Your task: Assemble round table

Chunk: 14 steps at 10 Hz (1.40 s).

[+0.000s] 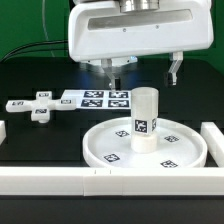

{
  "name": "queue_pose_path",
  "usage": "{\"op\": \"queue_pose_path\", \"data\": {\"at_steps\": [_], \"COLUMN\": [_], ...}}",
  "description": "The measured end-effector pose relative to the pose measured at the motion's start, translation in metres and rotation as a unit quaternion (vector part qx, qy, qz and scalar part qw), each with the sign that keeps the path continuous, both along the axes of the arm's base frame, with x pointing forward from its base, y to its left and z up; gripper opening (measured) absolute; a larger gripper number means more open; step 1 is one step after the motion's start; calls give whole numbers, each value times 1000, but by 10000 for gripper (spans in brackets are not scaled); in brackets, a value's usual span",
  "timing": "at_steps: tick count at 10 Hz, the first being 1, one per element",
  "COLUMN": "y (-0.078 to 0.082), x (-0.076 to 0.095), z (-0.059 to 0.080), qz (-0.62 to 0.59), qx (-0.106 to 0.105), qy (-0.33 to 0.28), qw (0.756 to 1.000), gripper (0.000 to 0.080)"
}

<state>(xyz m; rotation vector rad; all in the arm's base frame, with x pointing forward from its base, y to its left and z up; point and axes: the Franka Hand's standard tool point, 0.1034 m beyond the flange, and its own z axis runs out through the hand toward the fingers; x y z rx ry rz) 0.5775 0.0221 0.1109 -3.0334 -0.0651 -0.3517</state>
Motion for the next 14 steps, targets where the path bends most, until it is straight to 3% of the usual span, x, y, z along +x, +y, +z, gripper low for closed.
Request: {"op": "queue_pose_path", "data": {"at_steps": [2,6,8,9,10,14], "y": [2,8,5,4,2,4], "x": [-5,-13,-12,-12,-13,-12], "z": [-11,-18,-23,-25,-26,-26], "qz": [2,13,13,14,16,13], "qx": [2,22,18,17,16,17], "qy": [18,110,97,95,95,94], "qw": [1000,994,995,995,995,995], "gripper": [649,649,649,563,427,406]}}
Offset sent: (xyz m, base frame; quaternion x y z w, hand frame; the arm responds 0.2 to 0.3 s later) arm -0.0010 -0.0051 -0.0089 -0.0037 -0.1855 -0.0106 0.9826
